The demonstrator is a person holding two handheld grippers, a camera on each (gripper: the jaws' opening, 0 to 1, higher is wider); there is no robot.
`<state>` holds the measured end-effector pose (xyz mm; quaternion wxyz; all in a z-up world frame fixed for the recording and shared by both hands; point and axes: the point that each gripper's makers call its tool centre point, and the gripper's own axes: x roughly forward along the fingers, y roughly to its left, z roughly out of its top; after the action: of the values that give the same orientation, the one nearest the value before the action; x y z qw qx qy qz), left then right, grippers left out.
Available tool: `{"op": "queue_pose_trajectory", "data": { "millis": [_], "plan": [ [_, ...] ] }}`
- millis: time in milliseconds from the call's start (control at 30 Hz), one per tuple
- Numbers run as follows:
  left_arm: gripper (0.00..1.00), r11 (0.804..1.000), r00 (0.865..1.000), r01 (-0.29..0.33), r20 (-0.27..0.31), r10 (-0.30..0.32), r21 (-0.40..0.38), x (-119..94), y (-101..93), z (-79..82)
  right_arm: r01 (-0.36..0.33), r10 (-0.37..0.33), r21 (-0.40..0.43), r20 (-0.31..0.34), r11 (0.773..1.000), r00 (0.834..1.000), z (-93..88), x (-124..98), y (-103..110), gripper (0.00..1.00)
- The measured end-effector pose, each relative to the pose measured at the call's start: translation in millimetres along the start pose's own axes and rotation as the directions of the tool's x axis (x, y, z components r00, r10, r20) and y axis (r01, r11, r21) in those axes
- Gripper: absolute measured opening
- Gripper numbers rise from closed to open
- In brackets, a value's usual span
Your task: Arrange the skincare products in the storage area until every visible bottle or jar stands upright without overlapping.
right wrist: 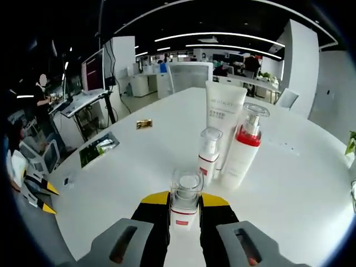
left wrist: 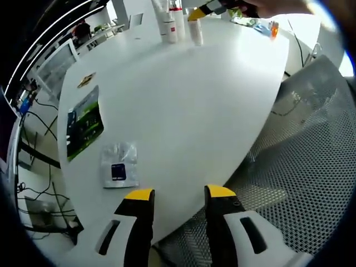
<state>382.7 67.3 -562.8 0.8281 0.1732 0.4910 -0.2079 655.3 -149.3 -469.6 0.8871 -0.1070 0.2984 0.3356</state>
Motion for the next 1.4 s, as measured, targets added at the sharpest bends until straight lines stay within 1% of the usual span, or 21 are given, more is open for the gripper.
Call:
{"op": "queue_pose_trajectory", "data": {
  "millis": [767,967,1100,1200,1400],
  "plan": [
    [0.33,1.0,1.0,-0.005,-0.007,0.005,-0.003,0.1,1.1,-1.5,-0.007,0.007,-0.002,-0.008,1.0,1.0,-3.1,3.8,5.8,0.13],
    [0.33,1.0,1.0,-0.003,-0.009,0.003,0.002,0.3,0.8,-1.6,-0.003,0.003,0.004,0.0,1.0,1.0,-3.0,3.3,5.7,0.13],
    [0.33,1.0,1.0,-0.003,-0.009,0.003,0.002,0.4,0.8,-1.7,0.009,-0.009,0.005,-0.002,1.0,1.0,-2.5,2.6,1.0,0.13],
    [0.32,1.0,1.0,-0.002,-0.008,0.002,0.008,0.3,0.1,-1.4,0.02,-0.02,0.005,0.022,1.0,1.0,2.7,-1.7,-2.6,0.13],
    [0.32,1.0,1.0,0.001,-0.007,-0.001,0.012,0.6,-0.6,-1.3,0.042,-0.042,0.02,0.036,0.999,0.998,-0.8,-11.5,-10.0,0.13]
  ]
}}
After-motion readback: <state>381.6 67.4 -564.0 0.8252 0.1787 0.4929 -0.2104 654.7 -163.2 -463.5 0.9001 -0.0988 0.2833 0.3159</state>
